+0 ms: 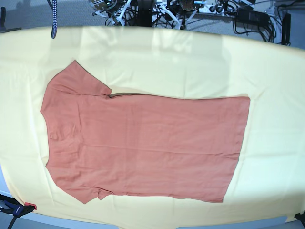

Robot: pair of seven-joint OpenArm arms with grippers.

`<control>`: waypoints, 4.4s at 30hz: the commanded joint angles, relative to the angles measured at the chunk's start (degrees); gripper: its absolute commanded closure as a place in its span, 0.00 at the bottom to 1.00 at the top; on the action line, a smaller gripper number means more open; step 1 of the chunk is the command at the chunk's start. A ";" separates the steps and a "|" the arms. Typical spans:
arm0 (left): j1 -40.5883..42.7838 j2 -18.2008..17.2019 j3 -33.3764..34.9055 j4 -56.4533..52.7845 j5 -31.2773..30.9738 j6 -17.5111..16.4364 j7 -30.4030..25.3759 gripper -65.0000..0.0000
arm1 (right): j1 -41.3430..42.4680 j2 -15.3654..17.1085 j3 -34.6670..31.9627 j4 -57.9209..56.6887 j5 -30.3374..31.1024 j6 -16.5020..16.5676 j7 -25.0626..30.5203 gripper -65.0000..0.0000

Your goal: Fold the T-shirt properly

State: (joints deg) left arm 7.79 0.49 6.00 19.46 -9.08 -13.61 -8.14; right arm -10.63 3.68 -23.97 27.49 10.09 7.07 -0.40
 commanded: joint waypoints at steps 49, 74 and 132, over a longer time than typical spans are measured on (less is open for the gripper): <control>65.79 -24.61 -7.69 113.66 21.42 12.15 32.06 1.00 | -64.37 28.63 0.02 97.42 -41.33 -24.15 -31.21 1.00; 37.18 -39.95 -24.44 106.84 12.50 -1.01 22.71 1.00 | -34.67 28.89 0.07 97.39 -52.09 -19.32 -34.27 1.00; -17.18 -57.66 22.53 67.82 30.40 -18.84 5.14 1.00 | -18.25 28.92 10.91 90.58 -10.88 19.26 -41.05 0.51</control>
State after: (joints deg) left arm -9.06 -55.77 28.86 87.02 21.19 -31.77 -3.64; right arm -27.97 32.10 -12.88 117.73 -2.31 24.56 -40.42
